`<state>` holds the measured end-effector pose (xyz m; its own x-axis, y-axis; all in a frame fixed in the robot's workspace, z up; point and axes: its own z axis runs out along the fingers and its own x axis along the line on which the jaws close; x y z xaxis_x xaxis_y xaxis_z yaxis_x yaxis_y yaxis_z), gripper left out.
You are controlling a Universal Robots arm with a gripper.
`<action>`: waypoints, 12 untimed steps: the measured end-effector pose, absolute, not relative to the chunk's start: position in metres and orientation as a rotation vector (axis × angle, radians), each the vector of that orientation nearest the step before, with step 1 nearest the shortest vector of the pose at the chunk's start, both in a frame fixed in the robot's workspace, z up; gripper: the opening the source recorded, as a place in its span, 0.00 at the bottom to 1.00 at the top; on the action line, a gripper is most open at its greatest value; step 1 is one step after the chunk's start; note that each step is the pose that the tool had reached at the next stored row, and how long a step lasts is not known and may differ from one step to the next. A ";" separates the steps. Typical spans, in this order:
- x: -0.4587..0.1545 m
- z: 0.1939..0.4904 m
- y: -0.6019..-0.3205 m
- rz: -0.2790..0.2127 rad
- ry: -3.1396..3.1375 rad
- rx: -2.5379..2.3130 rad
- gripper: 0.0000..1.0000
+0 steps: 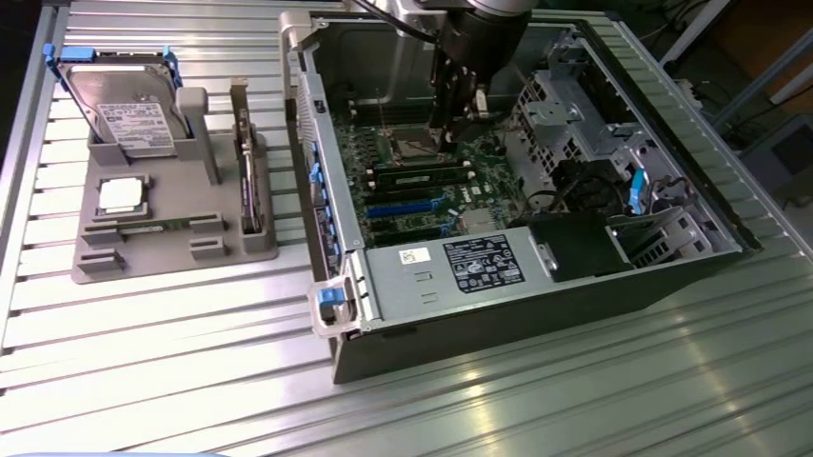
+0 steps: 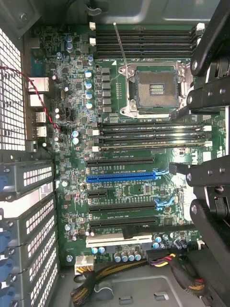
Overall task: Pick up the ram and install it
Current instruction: 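Press down the ram until it locks into place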
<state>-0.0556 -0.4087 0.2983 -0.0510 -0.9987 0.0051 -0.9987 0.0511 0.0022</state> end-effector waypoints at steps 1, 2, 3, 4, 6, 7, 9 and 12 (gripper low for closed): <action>-0.056 0.298 -0.409 0.003 -2.274 2.160 0.45; -0.056 0.298 -0.409 0.003 -2.274 2.160 0.45; -0.056 0.298 -0.409 0.003 -2.274 2.160 0.45; -0.056 0.298 -0.409 0.003 -2.274 2.160 0.45; -0.056 0.298 -0.409 0.003 -2.274 2.160 0.45; -0.056 0.298 -0.409 0.003 -2.274 2.160 0.45; -0.056 0.298 -0.409 0.003 -2.274 2.160 0.37; -0.056 0.298 -0.409 0.003 -2.274 2.160 0.13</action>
<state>-0.0557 -0.4087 0.2983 -0.0511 -0.9987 0.0051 -0.9987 0.0511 0.0022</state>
